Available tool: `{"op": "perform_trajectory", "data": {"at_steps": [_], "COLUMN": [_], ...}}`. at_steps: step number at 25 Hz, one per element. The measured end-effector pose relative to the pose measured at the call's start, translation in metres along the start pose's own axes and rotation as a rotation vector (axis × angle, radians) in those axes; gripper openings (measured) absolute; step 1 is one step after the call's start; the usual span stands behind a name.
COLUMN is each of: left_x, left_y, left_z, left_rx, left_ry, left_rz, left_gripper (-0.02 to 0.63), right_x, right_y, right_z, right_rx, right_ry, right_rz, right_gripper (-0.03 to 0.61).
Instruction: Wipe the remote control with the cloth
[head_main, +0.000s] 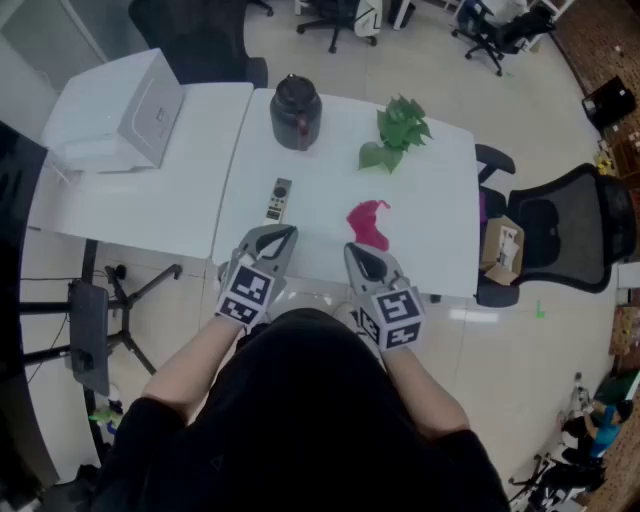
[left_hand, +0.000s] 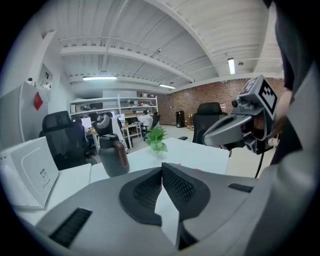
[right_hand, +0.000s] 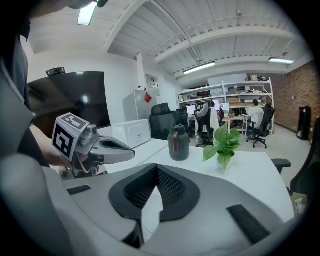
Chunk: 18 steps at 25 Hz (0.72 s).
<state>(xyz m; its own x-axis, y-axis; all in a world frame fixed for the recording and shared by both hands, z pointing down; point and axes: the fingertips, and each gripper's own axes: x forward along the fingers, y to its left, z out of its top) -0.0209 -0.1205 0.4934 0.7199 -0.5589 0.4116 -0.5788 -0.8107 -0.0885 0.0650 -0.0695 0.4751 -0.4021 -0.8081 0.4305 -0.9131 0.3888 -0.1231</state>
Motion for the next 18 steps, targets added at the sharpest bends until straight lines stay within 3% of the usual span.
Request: {"op": "perform_trajectory", "data": {"at_steps": [3,11,15,18], "left_x": [0.006,0.035,0.054,0.07], "left_y": [0.011,0.061,0.078,0.084], "left_z": [-0.011,-0.069,-0.104,-0.128], "left_rx": [-0.01,-0.135,-0.223,-0.237], "left_ry": [0.021,0.146,0.229,0.298], "left_rz": [0.044,0.173,0.214,0.241], "left_gripper": [0.017,0.229,0.284,0.301], "right_x": [-0.001,-0.001,-0.001,-0.002], "right_y": [-0.002,-0.005,-0.007,-0.008], "right_z": [-0.001,0.0,-0.001,-0.001], "right_rx": [-0.001,-0.003,-0.007,-0.008], "right_ry": [0.004,0.006,0.01,0.013], "right_rz": [-0.003,-0.009,-0.014,-0.018], "right_gripper": [0.009,0.009,0.009,0.009]}}
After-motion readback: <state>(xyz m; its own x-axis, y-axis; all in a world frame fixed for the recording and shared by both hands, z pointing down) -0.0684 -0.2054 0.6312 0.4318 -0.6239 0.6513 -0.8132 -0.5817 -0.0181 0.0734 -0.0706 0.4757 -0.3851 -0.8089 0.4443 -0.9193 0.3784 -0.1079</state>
